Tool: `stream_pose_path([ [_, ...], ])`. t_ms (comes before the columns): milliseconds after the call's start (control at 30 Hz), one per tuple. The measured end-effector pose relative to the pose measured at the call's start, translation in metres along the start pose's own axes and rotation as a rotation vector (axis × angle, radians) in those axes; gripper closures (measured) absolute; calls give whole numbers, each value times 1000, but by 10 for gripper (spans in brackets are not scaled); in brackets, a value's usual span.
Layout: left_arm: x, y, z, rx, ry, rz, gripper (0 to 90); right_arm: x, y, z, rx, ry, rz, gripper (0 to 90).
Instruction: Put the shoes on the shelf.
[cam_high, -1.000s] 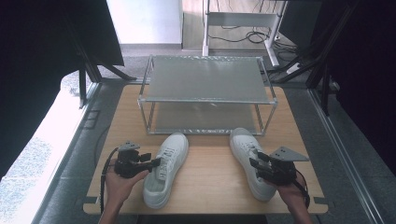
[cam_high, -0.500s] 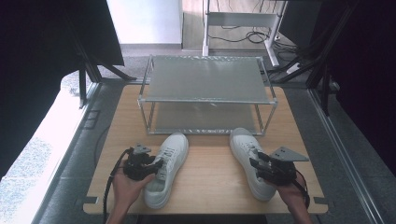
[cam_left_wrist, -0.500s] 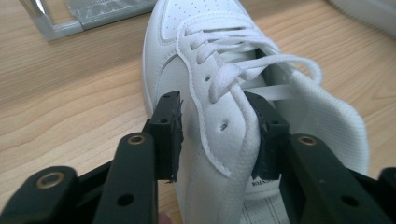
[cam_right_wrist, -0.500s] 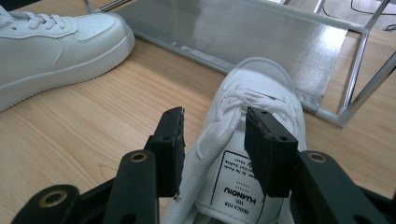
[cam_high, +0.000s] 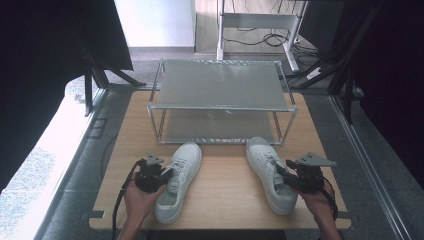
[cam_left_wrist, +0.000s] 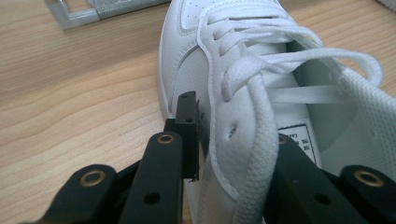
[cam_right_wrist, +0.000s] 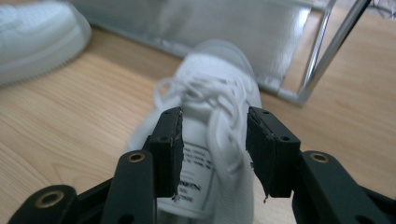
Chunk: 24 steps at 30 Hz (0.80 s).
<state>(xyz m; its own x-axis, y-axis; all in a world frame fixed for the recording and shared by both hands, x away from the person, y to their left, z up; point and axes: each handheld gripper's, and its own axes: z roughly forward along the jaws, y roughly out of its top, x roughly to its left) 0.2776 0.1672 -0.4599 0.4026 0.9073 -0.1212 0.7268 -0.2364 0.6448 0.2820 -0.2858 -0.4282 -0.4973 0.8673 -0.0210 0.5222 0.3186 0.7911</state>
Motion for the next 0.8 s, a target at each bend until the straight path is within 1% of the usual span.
stream_pose_path([
  [33,0,0,0,0,0,0,776,0,0,0,0,0,0,561],
  [67,1,0,0,-2,-5,-6,778,-2,-2,6,29,3,-4,560],
  [100,1,0,0,-3,-8,-9,778,-2,-2,6,29,3,-4,560],
  [133,1,0,0,-4,-8,-11,779,-4,-1,13,62,-10,-23,559],
  [200,1,0,0,-5,-8,-11,779,-6,0,22,97,-37,-41,553],
  [267,1,-1,0,-7,-12,-16,779,-10,1,30,125,-24,-36,560],
  [300,1,-1,0,-7,-12,-16,779,-10,1,30,125,-24,-36,560],
  [333,2,-1,0,-7,-13,-17,777,-11,3,37,155,-42,-33,578],
  [367,1,-1,1,-8,-11,-15,773,-11,4,39,170,-61,-40,584],
  [433,1,-1,1,-6,-9,-13,763,-11,5,43,193,-72,-36,602],
  [500,1,-1,1,-6,-8,-13,759,-11,5,46,216,-108,-48,612],
  [533,1,-1,1,-7,-8,-13,757,-11,4,47,225,-116,-45,614],
  [600,0,-1,2,-7,-5,-13,750,-14,3,49,226,-99,-17,621],
  [633,0,-1,2,-7,-5,-13,749,-14,3,49,226,-99,-17,621],
  [667,0,-1,2,-6,-3,-14,746,-16,2,51,230,-95,0,630],
  [733,0,-1,3,-7,-1,-19,734,-15,1,55,244,-110,0,664],
  [767,0,-1,3,-7,-1,-19,725,-15,1,55,244,-110,0,664],
  [800,1,-1,4,-6,-1,-26,723,-14,0,61,268,-135,-4,691],
])
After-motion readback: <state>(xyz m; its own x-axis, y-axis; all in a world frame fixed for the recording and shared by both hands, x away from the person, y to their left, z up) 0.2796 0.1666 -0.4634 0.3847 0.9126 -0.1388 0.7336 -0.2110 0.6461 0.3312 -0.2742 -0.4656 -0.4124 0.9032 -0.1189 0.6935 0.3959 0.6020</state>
